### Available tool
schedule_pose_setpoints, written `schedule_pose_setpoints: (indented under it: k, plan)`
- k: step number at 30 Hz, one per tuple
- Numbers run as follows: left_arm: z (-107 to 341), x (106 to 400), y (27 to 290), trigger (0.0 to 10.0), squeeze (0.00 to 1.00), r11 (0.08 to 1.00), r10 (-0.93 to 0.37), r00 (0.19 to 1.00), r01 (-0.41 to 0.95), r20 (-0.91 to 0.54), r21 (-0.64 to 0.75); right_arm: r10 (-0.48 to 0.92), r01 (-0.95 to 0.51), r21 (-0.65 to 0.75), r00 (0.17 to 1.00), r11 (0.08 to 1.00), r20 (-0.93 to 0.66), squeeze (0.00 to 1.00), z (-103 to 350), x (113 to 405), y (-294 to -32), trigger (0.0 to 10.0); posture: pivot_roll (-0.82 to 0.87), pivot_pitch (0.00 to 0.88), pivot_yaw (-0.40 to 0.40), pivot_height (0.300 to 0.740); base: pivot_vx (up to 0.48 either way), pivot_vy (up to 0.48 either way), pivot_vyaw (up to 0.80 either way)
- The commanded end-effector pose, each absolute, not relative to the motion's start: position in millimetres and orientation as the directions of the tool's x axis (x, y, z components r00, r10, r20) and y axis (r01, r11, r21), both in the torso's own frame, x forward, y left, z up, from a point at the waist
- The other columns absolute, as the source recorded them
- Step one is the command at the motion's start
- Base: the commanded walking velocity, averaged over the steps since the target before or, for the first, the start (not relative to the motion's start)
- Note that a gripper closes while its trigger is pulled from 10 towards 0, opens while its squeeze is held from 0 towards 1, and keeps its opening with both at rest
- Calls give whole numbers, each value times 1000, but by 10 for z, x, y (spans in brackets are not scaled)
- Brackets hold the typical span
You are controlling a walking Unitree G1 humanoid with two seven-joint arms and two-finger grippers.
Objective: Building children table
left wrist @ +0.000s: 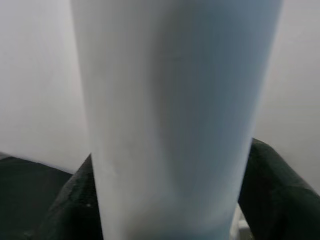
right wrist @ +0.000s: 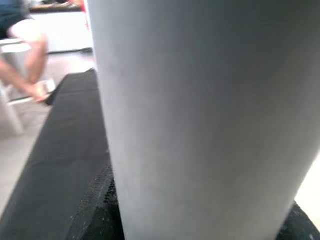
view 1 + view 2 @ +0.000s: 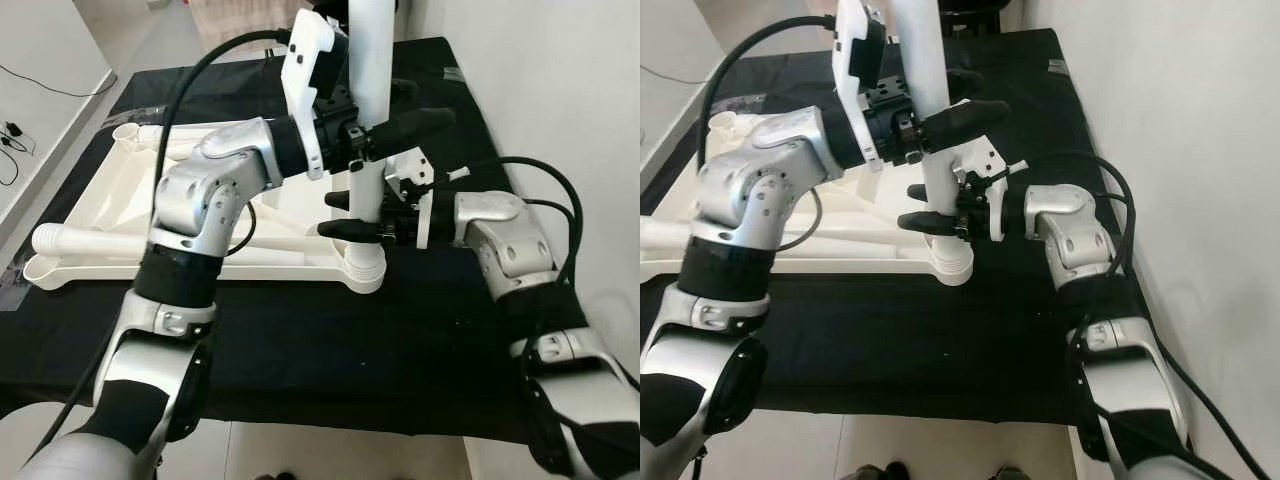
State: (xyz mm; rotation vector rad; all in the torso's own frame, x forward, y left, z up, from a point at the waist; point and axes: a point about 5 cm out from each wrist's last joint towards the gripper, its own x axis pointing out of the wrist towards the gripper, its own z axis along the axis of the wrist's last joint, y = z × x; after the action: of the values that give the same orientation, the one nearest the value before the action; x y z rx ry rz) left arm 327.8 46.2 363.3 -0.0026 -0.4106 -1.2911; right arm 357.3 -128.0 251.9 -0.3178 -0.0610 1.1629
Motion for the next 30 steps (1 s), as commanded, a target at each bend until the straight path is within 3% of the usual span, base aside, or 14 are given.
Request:
schedule_pose_setpoints:
  k: [1, 4, 5, 7, 10, 14, 20, 21, 29, 30]
  plan:
    - [3672, 3281, 466, 10000, 416, 290, -929, 212, 926, 304, 241, 869, -898, -200, 433, 393, -240, 0, 2147, 3543, -1244, 0, -32, 216, 87, 740, 0, 0, 0]
    - [3663, 3306, 491, 10000, 416, 309, -924, 233, 923, 305, 231, 835, -874, -205, 483, 441, -264, 0, 2047, 3484, -1253, 0, -33, 216, 84, 740, 0, 0, 0]
    - [3657, 3323, 508, 10000, 0, 316, -921, 240, 921, 307, 227, 626, -665, -208, 746, 717, -228, 0, 1853, 3376, -1150, 0, -25, 204, 50, 740, 0, 0, 0]
    - [3651, 3370, 568, 10000, 0, 328, -916, 254, 919, 310, 217, 411, -434, -62, 883, 899, -228, 0, 1593, 2890, -858, 0, -16, 234, 85, 740, 0, 0, 0]
    - [3638, 3380, 583, 10000, 0, 330, -915, 256, 920, 311, 213, 363, -380, -32, 901, 924, -236, 0, 1574, 2817, -830, 0, -48, 200, 92, 740, 0, 0, 0]
    - [3601, 3311, 502, 10000, 0, 312, -922, 237, 924, 306, 224, 369, -393, -102, 909, 914, -195, 0, 1675, 3028, -866, 0, -47, 194, 91, 740, 0, 0, 0]
    - [3644, 3211, 433, 10000, 0, 298, -924, 218, 925, 314, 234, 376, -399, -112, 909, 910, -178, 0, 1724, 3108, -852, 0, -43, 198, 95, 740, 0, 0, 0]
    - [3672, 3173, 405, 0, 0, 284, -926, 203, 929, 317, 235, 377, -399, -118, 910, 909, -173, 0, 1748, 3125, -849, 10000, -39, 199, 98, 740, 0, 0, 0]
    - [3729, 3154, 370, 0, 0, 257, -932, 174, 935, 317, 244, 382, -398, -148, 915, 905, -130, 0, 1915, 3128, -863, 10000, -44, 200, 99, 740, 0, 0, 0]
    - [3742, 3148, 356, 0, 0, 259, -931, 174, 935, 322, 242, 446, -452, -172, 892, 875, -75, 0, 2065, 3232, -937, 10000, -47, 201, 95, 740, 0, 0, 0]
